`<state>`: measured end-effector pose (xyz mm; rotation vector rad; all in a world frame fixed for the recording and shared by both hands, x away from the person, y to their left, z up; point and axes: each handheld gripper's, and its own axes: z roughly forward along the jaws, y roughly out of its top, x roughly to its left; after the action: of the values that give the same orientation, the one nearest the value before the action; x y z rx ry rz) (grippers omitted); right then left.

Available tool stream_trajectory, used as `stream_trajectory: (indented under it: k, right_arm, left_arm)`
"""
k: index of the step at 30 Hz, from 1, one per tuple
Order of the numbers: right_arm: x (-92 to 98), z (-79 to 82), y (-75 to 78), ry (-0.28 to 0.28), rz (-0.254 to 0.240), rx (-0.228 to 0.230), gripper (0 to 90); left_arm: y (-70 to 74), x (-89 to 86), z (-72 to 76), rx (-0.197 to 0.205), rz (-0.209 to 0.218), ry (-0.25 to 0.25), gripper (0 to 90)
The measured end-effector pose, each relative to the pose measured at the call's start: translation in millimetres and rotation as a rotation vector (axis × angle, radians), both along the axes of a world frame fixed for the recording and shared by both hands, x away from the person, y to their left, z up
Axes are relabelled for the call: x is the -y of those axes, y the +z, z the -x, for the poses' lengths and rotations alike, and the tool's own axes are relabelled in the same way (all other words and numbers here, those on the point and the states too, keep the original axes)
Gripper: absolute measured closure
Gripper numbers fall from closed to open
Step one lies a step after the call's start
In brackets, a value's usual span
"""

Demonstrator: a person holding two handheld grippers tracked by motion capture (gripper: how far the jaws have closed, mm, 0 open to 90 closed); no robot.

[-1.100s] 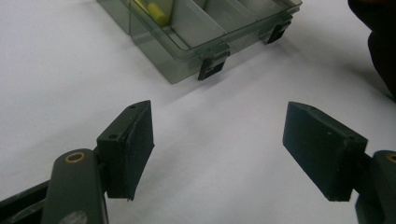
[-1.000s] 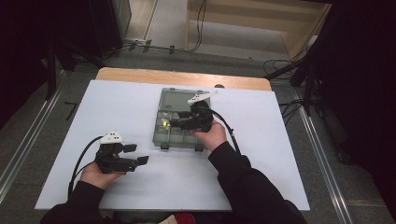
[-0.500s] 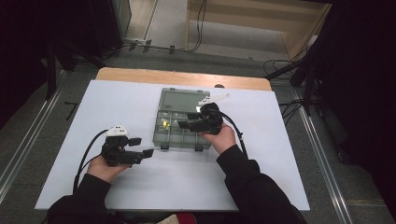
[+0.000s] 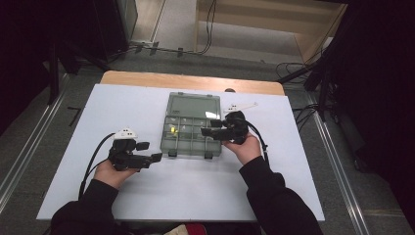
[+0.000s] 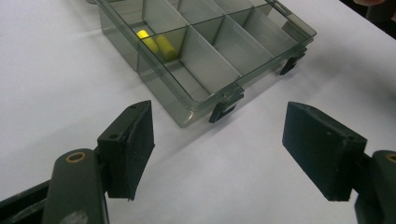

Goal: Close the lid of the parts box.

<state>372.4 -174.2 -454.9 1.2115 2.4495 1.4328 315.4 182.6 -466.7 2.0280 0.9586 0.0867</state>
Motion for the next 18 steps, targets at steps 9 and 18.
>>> stream_trajectory:
  k: [9,18]
  right_arm:
    - [24.7,6.5,-0.4,-0.042,-0.009,0.011,34.7]
    - [38.1,4.9,-6.6,-0.082,-0.006,0.007,34.7]
  left_arm:
    - [2.5,1.9,-10.1,0.006,0.01,0.037,25.0]
    - [6.2,11.6,-28.6,0.024,-0.006,0.059,25.1]
